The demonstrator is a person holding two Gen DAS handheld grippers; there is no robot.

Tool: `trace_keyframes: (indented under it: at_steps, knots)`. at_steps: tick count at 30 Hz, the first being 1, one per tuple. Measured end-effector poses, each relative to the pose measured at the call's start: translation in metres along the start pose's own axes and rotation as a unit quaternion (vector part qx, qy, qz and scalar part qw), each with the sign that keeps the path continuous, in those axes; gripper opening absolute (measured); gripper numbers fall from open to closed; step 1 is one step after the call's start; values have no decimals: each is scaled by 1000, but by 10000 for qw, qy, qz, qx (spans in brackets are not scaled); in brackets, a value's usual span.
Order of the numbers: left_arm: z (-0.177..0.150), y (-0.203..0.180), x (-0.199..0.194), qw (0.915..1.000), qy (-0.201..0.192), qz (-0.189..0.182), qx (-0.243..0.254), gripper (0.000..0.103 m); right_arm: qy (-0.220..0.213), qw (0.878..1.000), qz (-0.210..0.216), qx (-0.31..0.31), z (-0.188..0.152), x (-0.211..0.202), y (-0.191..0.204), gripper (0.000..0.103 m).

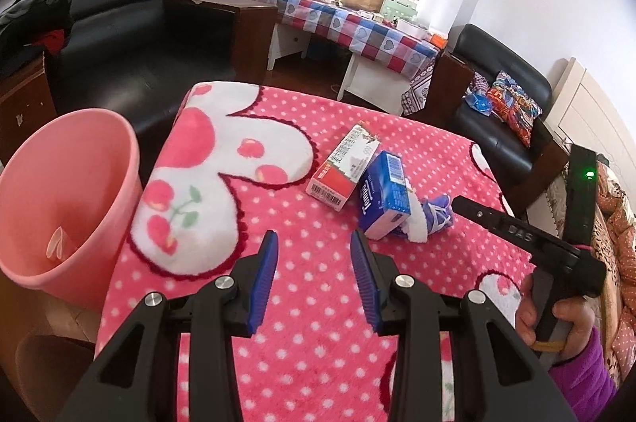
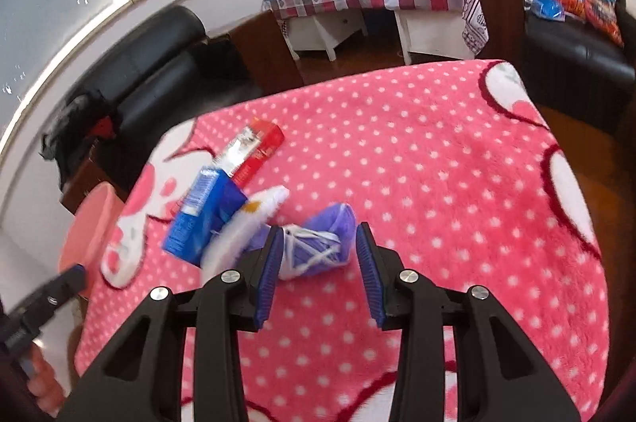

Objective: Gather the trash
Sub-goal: 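Move both tools back over the blanket toward the blue tissue box, then grasp the blue tissue box with the left gripper while the right gripper grasps the white foam strip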

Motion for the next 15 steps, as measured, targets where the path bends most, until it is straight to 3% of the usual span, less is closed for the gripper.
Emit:
trace_keyframes:
  at_steps: [3,8,11,15]
  knots:
    - [6,-3,4,10000,-29,-12,35,37,-50,9985,361,-396,-13,-8,23,39]
    - [19,-8,12,10000,-66,3,63,37,-341,9918,-183,-1222,-37,-11,59,39]
    - [26,-9,11,9999,-127,9,50,37,-435,9885,-451,-1377,-38,-13,70,39]
    - [31,-7,7,9998,-201,-35,-23,37,-160,9891,-603,-1333,-37,-2,77,39]
Point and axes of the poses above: each gripper's, at about its wrist camera, not at the fingertips, and x roughly the way its jaws point, y to its left, z to its top, the point moved 1 cm from there along x, roughly the way its jaws point, and after that the axes turned 6 degrees about -z, right-handed, at the moved point
